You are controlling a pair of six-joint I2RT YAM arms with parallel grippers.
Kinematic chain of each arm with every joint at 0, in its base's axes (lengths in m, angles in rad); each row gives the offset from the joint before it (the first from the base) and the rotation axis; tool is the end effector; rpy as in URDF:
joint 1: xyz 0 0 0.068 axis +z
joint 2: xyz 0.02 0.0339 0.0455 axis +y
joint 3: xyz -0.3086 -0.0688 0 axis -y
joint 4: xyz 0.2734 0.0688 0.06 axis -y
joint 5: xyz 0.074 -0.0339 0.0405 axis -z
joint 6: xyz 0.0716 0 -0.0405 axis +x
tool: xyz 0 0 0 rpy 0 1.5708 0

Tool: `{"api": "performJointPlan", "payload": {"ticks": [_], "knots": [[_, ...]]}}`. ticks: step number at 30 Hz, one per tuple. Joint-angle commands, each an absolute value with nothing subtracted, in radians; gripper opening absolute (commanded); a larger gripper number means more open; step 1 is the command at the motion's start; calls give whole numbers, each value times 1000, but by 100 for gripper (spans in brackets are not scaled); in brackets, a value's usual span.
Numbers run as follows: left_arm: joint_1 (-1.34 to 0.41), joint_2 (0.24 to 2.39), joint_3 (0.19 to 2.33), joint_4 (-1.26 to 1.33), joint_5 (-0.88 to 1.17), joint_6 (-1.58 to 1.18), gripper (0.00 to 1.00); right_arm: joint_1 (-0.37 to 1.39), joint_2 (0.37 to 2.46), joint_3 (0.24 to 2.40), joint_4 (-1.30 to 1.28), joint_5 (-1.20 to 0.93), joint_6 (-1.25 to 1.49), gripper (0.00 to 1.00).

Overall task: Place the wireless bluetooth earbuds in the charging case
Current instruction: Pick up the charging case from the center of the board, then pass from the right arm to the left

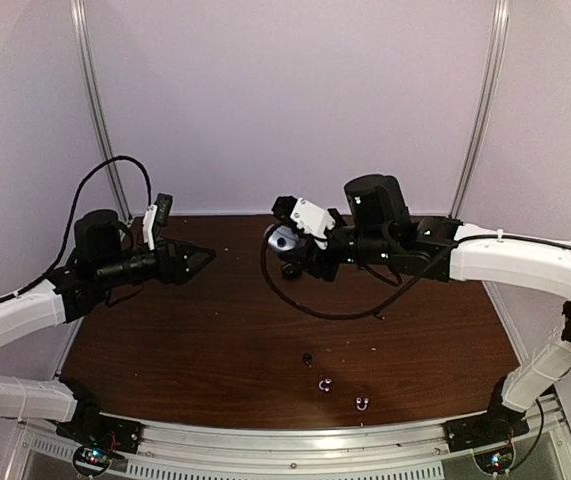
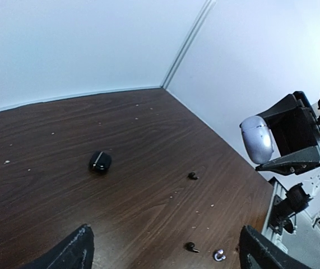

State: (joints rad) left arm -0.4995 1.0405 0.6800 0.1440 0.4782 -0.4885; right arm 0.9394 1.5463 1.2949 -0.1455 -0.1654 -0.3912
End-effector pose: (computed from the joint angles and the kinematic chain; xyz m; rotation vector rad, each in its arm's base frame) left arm 0.2258 -0.1608 0.3099 0.3775 1.8715 -1.1163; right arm 0.2417 0.3505 0.3562 -1.3185 1.5022 0.5186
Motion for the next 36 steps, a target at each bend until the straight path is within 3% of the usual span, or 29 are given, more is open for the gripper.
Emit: {"api": "performJointPlan", "payload": {"ticks": [1, 12, 36], "knots": [[-522, 994, 710, 240, 669, -514, 91, 1053, 1479, 1269, -156, 81, -456, 29], [-683, 995, 723, 264, 615, -458, 81, 1271, 1493, 1327, -211, 373, -536, 28], [-833, 1150, 734, 467, 651, -460, 49, 1344, 1460, 1315, -153, 424, -568, 25]]}}
